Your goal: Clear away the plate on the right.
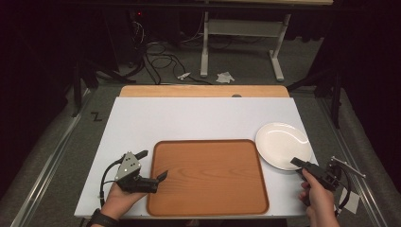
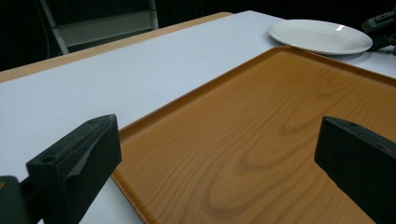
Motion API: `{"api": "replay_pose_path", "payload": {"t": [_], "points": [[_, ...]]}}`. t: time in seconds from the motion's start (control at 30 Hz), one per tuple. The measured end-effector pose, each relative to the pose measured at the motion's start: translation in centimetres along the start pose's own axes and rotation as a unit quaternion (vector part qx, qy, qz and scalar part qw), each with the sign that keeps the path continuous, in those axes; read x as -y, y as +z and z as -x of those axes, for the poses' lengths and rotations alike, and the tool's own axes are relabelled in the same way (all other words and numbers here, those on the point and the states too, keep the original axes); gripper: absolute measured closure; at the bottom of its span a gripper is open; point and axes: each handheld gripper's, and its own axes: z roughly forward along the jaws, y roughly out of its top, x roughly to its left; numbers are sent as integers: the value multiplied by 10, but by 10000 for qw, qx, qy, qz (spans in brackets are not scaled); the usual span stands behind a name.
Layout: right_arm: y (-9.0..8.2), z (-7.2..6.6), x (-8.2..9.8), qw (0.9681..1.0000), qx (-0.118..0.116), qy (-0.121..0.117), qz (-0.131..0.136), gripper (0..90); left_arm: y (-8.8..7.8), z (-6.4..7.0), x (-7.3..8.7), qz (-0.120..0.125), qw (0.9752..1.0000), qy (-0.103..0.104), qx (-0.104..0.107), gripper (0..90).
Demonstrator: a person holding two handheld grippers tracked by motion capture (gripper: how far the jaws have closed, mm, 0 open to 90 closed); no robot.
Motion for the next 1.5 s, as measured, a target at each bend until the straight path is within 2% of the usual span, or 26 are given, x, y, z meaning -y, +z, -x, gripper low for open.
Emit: {"api": "replay_pose_path", "payload": {"t": [0.13, 0.17, 0.2, 0.43, 0.83, 1.2, 1.5], "points": [[1, 2, -2, 10000, 75, 59, -19, 568, 0, 1, 0, 15, 10000, 11, 1, 10], [2, 3, -3, 9999, 94, 114, -8, 616, -1, 1, 0, 17, 10000, 23, 21, 10], [2, 3, -3, 9999, 94, 114, -8, 616, -1, 2, 0, 34, 10000, 41, 32, 10], [2, 9, -3, 9996, 184, 195, 34, 770, -1, 4, 0, 43, 9998, 144, 108, 10], [3, 18, -2, 9982, -128, 561, 171, 815, 0, 5, -1, 44, 9997, 197, 158, 11], [0, 21, -1, 9953, -232, 839, 435, 859, 0, 6, -1, 20, 9996, 237, 180, 11], [-6, 18, -1, 9928, -414, 836, 756, 895, -1, 6, -1, 63, 9995, 243, 193, 11]]}}
